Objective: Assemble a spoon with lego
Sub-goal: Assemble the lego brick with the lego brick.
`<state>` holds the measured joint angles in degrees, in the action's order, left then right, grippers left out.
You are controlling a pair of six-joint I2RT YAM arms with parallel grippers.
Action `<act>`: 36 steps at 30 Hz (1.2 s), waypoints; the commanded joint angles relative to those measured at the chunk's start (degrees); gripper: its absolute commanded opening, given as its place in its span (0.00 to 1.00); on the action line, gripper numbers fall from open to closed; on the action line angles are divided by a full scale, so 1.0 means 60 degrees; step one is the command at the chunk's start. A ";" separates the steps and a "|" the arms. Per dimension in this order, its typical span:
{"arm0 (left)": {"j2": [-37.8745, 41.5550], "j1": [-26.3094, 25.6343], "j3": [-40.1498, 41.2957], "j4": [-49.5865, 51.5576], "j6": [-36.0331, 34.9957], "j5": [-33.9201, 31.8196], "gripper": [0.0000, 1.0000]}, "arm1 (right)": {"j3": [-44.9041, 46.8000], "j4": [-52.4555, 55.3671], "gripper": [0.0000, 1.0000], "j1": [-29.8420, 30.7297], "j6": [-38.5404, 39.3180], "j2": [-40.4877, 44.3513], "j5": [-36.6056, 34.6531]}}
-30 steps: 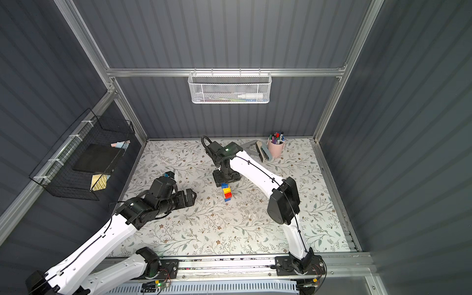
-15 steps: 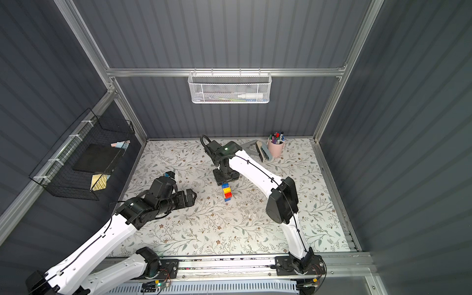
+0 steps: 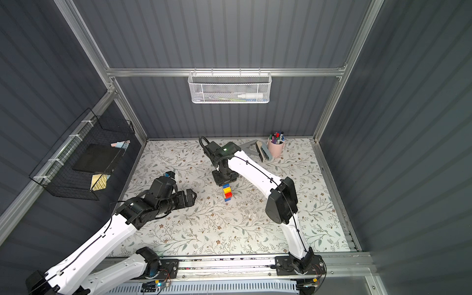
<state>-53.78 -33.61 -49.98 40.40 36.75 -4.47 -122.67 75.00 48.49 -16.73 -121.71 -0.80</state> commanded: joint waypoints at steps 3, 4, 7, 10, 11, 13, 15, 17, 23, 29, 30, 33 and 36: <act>0.0090 -0.0024 0.0142 0.0082 -0.0222 -0.0024 0.99 | -0.0092 0.0286 0.31 0.0034 0.0064 -0.0301 0.0160; 0.0100 -0.0024 0.0141 0.0093 -0.0226 -0.0027 0.99 | -0.0092 0.0308 0.31 0.0034 0.0071 -0.0322 0.0162; 0.0136 -0.0024 0.0141 0.0108 -0.0237 -0.0060 0.99 | -0.0092 0.0370 0.27 0.0034 0.0120 -0.0395 0.0216; 0.0159 -0.0024 0.0154 0.0126 -0.0245 -0.0075 0.99 | -0.0114 0.0460 0.24 0.0041 0.0262 -0.0501 0.0367; 0.0159 -0.0024 0.0156 0.0122 -0.0247 -0.0075 0.99 | -0.0132 0.0493 0.22 0.0034 0.0296 -0.0541 0.0362; 0.0159 -0.0024 0.0185 0.0117 -0.0257 -0.0074 0.99 | -0.0186 0.0564 0.21 0.0034 0.0394 -0.0599 0.0431; 0.0145 -0.0022 0.0198 0.0108 -0.0261 -0.0075 0.99 | -0.0287 0.0709 0.20 0.0041 0.0511 -0.0668 0.0479; 0.0131 -0.0024 0.0202 0.0090 -0.0266 -0.0060 0.99 | -0.0404 0.0867 0.20 0.0034 0.0625 -0.0787 0.0552; 0.0097 -0.0024 0.0257 0.0028 -0.0255 0.0016 0.99 | -0.0444 0.1284 0.15 0.0034 0.0854 -0.1179 0.0696; 0.0086 -0.0024 0.0298 -0.0023 -0.0280 0.0028 0.99 | -0.0154 0.1429 0.16 0.0041 0.0756 -0.1408 0.0537; 0.0088 -0.0024 0.0316 -0.0024 -0.0277 0.0041 0.99 | -0.0158 0.1420 0.18 0.0036 0.0727 -0.1423 0.0480; 0.0072 -0.0024 0.0317 -0.0038 -0.0277 0.0086 0.99 | -0.0324 0.1363 0.27 0.0019 0.0558 -0.1288 0.0562; 0.0086 -0.0024 0.0317 -0.0032 -0.0268 0.0100 0.99 | -0.0456 0.1159 0.41 0.0021 0.0494 -0.1025 0.0704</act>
<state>-53.78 -33.61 -49.01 40.38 36.34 -4.45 -127.04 78.63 48.31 -13.58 -124.97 1.65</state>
